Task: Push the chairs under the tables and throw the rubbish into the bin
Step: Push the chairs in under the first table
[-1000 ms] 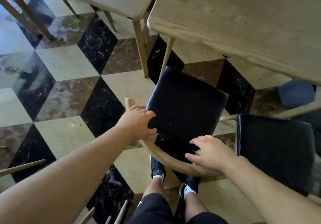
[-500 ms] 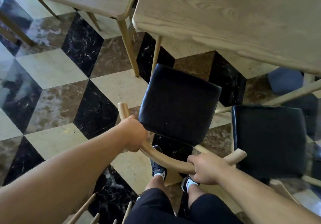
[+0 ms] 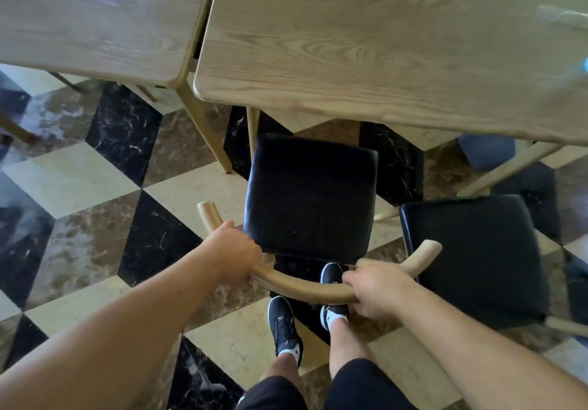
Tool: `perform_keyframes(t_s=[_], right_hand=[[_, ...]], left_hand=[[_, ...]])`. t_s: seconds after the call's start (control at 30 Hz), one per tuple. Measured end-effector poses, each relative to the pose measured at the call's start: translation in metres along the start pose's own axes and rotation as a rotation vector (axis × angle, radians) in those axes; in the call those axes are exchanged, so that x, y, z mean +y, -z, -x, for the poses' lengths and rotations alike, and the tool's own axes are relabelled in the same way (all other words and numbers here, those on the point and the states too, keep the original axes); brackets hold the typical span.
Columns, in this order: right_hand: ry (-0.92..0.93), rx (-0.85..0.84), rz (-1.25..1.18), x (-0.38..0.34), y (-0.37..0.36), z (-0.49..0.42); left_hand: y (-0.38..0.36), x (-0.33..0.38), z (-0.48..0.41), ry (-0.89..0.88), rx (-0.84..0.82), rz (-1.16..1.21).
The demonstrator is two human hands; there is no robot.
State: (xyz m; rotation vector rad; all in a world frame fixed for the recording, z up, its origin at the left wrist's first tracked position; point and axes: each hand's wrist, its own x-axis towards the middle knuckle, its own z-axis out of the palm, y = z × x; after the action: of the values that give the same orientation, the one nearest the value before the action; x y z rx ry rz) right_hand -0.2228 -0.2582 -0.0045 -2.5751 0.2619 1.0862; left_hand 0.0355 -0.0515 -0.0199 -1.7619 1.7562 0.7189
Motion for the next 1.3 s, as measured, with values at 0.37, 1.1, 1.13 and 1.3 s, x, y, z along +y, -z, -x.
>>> perform_keyframes(t_s=[0.37,1.1,1.13,1.3], right_hand=[[0.041,0.03,0.048,0.06,0.054,-0.033],[0.014,0.05,0.098,0.135,0.13,-0.098],[0.016,0.043,0.1,0.136,0.131,-0.099],[0.007,0.01,0.106,0.137,0.13,-0.099]], left_hand=[[0.055,-0.036,-0.047,0.08,0.014,-0.014],[0.114,-0.109,-0.129,0.115,-0.001,-0.023],[0.114,-0.109,-0.13,0.113,-0.001,-0.02],[0.113,-0.104,-0.131,0.112,0.0,-0.017]])
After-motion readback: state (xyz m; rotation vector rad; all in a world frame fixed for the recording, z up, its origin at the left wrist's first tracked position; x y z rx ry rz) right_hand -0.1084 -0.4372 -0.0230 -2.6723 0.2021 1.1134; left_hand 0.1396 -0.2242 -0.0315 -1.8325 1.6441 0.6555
